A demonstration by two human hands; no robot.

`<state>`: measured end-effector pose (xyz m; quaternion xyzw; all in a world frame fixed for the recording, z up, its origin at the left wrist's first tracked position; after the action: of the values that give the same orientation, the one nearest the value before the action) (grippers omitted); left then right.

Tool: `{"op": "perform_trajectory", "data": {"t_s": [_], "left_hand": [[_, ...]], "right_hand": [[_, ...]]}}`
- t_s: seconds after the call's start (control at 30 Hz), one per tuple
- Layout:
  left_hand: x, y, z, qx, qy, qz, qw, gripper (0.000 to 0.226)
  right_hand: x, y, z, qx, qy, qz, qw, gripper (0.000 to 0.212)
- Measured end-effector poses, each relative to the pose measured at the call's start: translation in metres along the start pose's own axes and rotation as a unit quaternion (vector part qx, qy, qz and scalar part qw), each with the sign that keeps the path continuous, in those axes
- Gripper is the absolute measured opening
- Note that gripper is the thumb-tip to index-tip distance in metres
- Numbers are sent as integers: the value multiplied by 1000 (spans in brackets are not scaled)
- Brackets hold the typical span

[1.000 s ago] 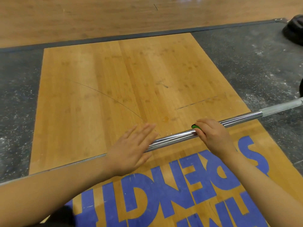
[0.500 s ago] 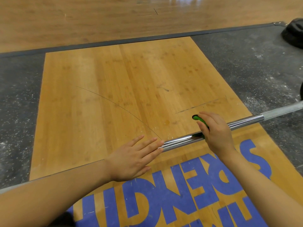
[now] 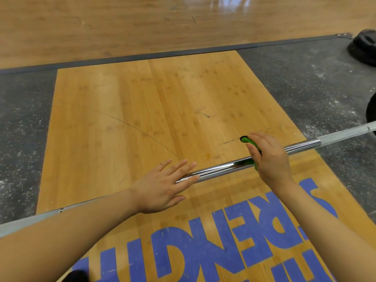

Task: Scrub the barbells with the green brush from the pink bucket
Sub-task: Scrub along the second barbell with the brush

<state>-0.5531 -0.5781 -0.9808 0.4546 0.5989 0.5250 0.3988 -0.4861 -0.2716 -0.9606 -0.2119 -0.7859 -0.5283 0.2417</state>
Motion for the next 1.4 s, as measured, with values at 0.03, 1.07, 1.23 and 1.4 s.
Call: {"op": "perform_trajectory", "data": {"t_s": [0.03, 1.07, 1.23, 1.4], "left_hand": [[1, 0, -3, -2, 5, -1, 1000, 56], [43, -5, -122, 54, 37, -59, 996, 69], [48, -6, -139, 53, 55, -44, 996, 63], [47, -12, -142, 37, 158, -38, 986, 67]], "right_hand": [[1, 0, 0, 1, -1, 0, 1000, 49], [57, -48, 2, -33, 21, -19, 999, 45], [73, -70, -8, -30, 43, -6, 999, 51], [92, -114, -33, -21, 114, 17, 993, 49]]}}
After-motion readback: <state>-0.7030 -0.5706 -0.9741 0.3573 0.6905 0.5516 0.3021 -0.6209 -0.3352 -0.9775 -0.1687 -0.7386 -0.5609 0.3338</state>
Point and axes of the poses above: each hand's wrist, its own x-axis towards the middle knuckle, its own y-axis out of the back of the hand, z = x × y, the point moved 1 cm from there along x, towards the middle knuckle, and after that the axes turned 5 degrees about x, right-handed, at the moved point
